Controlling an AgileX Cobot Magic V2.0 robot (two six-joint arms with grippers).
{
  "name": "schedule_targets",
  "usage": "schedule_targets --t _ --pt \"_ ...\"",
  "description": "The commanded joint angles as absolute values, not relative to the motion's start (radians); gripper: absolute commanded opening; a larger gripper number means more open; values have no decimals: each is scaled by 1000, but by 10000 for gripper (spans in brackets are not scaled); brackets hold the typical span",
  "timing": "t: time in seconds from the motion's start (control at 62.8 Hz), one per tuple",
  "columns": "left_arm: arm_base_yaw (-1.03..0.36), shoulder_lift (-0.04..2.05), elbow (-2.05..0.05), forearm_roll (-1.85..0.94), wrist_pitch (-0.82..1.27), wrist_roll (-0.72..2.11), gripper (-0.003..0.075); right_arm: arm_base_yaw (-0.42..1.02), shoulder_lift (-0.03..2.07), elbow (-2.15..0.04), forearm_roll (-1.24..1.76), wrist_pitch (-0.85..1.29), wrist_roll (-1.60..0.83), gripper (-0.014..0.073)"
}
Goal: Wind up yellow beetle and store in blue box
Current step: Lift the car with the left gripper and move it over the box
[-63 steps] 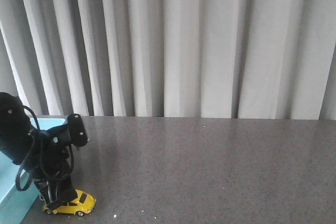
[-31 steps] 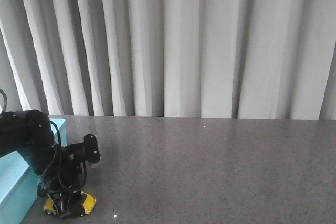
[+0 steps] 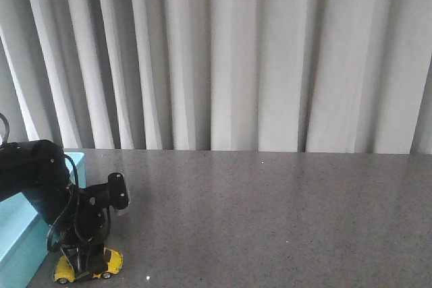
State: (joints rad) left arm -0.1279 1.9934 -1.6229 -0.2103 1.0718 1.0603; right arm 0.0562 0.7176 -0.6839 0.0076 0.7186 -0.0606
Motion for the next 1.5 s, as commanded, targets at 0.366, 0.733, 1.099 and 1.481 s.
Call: schedule_targets --t 0.366,0.733,1.099,1.481 --pt "-123 1836 -1803 -338 1122 872 232 55 714 -709 8 653 -65 501" --pt "52 1775 -2038 -261 1207 537 235 55 714 -709 8 653 -65 501" --pt "279 1888 -2036 -146 1180 298 236 55 714 -709 8 652 -65 501" --pt "278 2077 -2036 -198 1160 298 257 55 714 -709 8 652 -65 501"
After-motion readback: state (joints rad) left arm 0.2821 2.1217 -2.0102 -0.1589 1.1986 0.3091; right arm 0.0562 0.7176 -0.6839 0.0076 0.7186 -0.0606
